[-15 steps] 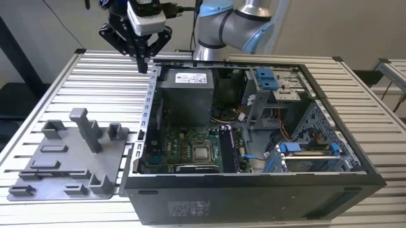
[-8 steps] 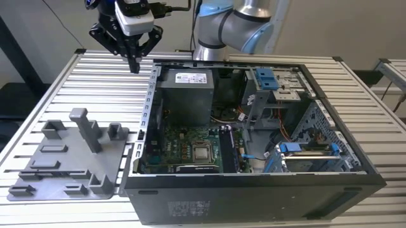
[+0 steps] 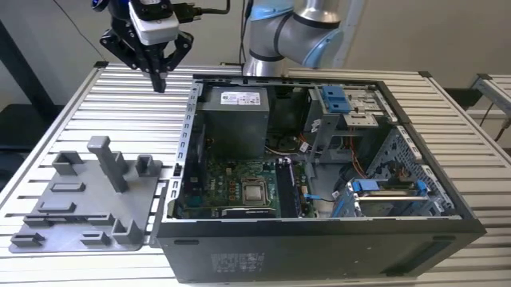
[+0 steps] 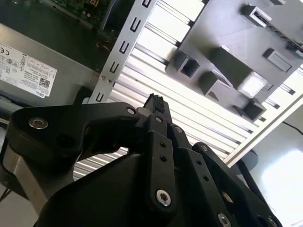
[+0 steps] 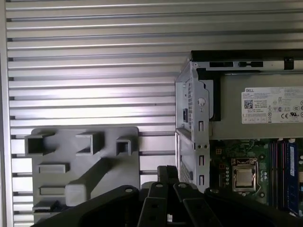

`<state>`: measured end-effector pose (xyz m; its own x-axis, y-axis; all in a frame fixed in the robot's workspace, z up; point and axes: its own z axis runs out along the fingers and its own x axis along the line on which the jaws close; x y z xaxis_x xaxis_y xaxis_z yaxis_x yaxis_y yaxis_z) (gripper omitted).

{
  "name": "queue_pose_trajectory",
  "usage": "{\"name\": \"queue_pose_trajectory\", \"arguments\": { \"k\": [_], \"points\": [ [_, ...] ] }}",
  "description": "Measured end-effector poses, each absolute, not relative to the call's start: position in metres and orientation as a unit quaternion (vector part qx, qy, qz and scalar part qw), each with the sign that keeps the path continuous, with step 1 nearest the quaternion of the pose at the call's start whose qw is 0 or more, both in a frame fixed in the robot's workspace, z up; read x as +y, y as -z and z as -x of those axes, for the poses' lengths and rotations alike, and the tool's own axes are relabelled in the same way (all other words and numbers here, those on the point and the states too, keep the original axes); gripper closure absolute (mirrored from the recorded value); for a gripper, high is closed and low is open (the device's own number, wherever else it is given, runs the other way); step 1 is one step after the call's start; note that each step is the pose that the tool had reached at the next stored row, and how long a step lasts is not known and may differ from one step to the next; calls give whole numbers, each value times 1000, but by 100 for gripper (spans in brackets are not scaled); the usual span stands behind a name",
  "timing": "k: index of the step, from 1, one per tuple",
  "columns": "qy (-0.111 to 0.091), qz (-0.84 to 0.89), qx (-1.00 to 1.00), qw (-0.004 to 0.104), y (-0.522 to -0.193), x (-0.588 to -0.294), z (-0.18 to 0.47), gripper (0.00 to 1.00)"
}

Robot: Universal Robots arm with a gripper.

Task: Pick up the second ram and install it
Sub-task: 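Reach for the second ram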

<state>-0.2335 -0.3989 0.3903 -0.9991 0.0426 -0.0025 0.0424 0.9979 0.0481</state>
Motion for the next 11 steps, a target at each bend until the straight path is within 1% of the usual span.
{"name": "queue_pose_trajectory", "arguments": {
  "k": [11],
  "points": [
    [-24,-18,1000,2,-390,-399,259,89]
  ]
}}
